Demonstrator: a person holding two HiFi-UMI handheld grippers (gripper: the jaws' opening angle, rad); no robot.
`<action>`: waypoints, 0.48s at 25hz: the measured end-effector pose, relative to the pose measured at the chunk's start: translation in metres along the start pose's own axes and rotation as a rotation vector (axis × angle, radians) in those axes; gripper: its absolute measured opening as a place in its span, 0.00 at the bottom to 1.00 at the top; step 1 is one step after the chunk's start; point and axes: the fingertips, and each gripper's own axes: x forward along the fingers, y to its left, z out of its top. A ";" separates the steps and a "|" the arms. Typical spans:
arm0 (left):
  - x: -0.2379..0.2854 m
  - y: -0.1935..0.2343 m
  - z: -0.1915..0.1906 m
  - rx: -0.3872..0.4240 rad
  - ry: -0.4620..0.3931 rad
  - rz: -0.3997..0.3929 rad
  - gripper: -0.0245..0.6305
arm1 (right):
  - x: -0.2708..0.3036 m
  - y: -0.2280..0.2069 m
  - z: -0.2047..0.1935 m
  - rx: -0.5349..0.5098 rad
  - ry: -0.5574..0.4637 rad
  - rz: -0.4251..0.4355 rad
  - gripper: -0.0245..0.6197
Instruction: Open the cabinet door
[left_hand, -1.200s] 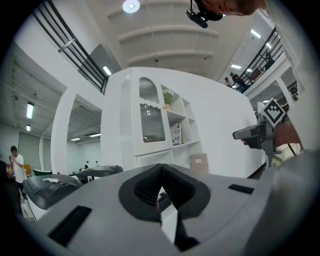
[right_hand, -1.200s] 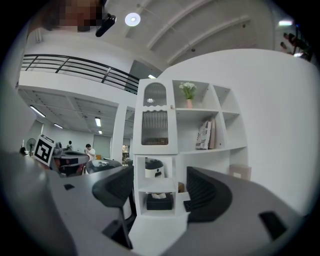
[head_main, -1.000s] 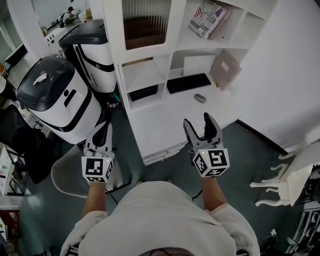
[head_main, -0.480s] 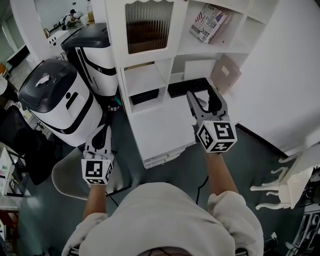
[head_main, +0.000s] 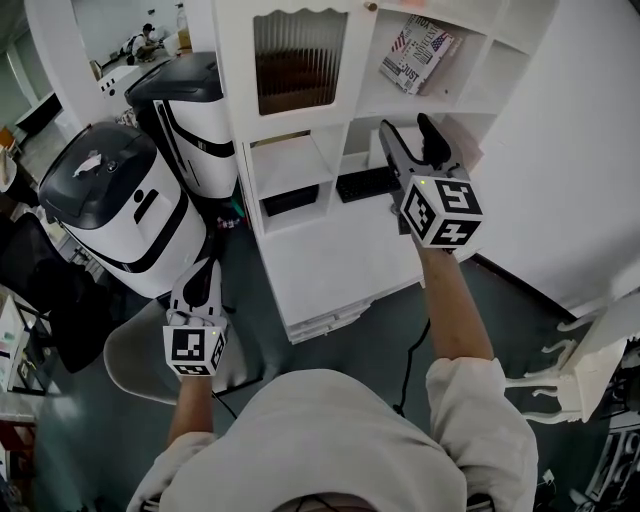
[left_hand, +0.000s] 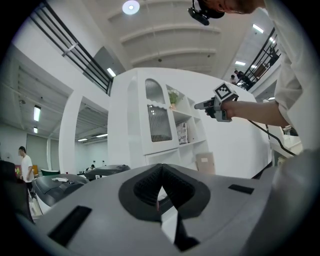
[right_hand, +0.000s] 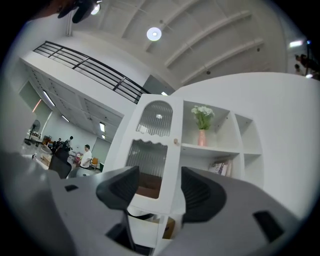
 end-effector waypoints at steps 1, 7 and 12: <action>-0.001 0.001 -0.001 0.000 0.002 0.003 0.04 | 0.006 -0.002 0.006 -0.006 -0.006 0.000 0.46; -0.008 0.008 -0.004 -0.007 0.011 0.029 0.03 | 0.041 -0.009 0.032 -0.042 -0.024 0.004 0.42; -0.016 0.014 -0.008 -0.010 0.019 0.056 0.04 | 0.067 -0.013 0.051 -0.061 -0.036 0.004 0.39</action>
